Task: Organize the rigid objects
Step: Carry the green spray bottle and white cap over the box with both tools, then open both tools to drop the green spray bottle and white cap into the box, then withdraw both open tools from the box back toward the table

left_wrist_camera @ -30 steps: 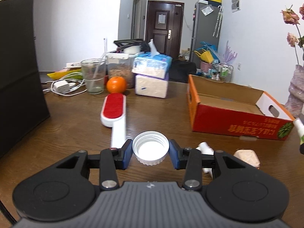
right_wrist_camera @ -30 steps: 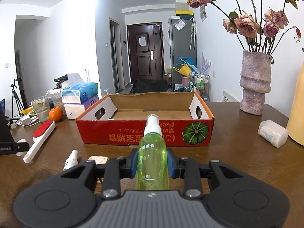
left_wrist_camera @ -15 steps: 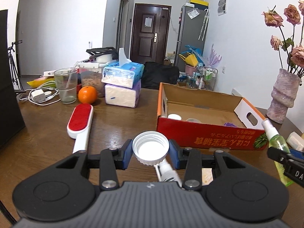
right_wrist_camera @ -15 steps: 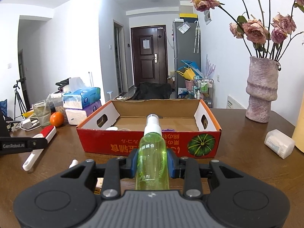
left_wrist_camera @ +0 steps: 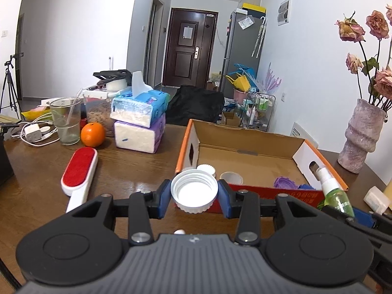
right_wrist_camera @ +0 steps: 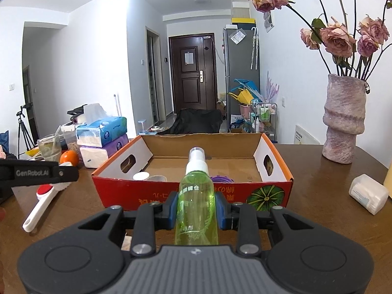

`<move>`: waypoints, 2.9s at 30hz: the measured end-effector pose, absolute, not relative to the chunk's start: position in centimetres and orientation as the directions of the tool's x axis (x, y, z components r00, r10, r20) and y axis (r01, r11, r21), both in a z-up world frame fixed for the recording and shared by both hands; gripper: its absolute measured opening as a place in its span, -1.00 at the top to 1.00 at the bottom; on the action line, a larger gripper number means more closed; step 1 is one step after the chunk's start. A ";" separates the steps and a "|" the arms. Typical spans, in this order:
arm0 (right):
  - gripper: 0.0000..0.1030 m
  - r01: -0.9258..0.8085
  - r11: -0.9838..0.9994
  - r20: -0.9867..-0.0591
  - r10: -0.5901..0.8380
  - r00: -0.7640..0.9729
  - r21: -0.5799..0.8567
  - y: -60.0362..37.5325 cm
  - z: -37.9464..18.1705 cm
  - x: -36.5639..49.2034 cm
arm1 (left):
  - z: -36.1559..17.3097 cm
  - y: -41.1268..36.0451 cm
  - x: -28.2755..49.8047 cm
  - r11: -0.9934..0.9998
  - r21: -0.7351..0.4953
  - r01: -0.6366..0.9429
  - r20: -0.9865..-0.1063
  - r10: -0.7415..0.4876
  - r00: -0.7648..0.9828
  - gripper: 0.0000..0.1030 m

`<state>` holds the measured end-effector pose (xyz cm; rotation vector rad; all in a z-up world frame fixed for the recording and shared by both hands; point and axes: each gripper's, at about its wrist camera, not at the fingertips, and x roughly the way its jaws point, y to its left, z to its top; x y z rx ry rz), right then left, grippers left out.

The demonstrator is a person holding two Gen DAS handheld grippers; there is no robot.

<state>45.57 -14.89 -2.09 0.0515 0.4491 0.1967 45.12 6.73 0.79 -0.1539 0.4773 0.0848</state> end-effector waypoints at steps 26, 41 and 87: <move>0.42 -0.167 0.980 -0.427 0.199 0.882 0.112 -15.7 -2.6 53.5 | 1.1 5.0 52.9 0.983 -0.135 -0.125 -0.450 0.052 0.891 0.19; 0.42 -0.163 0.981 -0.421 0.193 0.886 0.106 -15.8 -2.9 58.5 | 0.4 3.0 58.4 0.990 -0.100 -0.100 -0.464 0.043 0.885 0.19; -1.00 -0.125 0.990 -0.472 0.144 0.870 0.073 -16.1 -4.1 63.5 | -0.5 4.8 61.8 0.987 -0.032 -0.159 -0.475 0.125 0.871 -1.00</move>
